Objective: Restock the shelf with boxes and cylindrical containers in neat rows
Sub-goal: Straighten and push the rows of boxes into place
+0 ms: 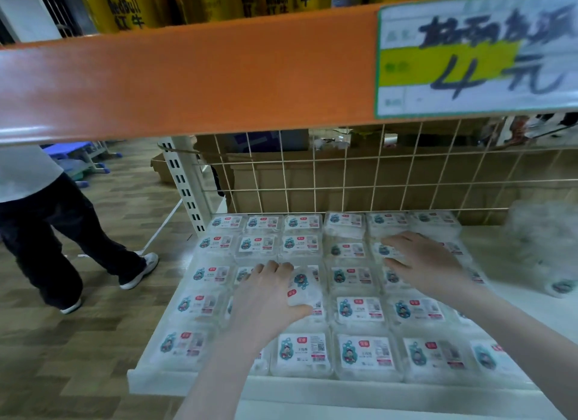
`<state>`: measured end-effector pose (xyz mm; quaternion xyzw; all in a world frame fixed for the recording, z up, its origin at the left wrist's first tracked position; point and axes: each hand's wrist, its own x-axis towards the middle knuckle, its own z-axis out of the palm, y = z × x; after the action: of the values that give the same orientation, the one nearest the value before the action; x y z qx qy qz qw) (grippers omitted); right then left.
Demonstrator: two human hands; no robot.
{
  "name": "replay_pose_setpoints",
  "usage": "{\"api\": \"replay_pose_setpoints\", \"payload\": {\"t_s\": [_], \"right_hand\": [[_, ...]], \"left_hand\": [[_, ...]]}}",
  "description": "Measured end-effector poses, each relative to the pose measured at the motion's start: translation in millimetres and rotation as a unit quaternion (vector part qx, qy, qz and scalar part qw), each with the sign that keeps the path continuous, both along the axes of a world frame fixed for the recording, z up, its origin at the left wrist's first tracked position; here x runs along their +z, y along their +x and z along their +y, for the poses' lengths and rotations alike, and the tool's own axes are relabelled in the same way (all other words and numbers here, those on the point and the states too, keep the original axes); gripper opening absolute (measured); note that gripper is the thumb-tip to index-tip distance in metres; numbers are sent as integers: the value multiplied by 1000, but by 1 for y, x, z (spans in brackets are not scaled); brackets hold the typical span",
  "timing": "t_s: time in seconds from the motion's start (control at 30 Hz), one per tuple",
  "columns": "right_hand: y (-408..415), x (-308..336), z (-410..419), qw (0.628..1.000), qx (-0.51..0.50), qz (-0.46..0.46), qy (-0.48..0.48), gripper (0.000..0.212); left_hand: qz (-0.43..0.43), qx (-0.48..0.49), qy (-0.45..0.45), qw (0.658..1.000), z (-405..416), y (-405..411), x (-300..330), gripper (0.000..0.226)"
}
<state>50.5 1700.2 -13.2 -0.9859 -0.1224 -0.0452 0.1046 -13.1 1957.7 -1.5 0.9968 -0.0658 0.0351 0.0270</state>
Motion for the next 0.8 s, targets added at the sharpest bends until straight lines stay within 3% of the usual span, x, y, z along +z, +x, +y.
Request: {"api": "replay_pose_setpoints", "payload": {"t_s": [0.43,0.7,0.8], "right_hand": [[3,1,-47,1000,11,-5,10,39],[8,-3,-57,999,29,-6,15,35],[9,-5,-60,999,32,-2,18,33]], "left_hand": [[28,131,30,991,-62,4,-6,72],[77,107,-84,988,-64,-6,-6,62],[148,63,-121,980,-52,-7,3,75]]}}
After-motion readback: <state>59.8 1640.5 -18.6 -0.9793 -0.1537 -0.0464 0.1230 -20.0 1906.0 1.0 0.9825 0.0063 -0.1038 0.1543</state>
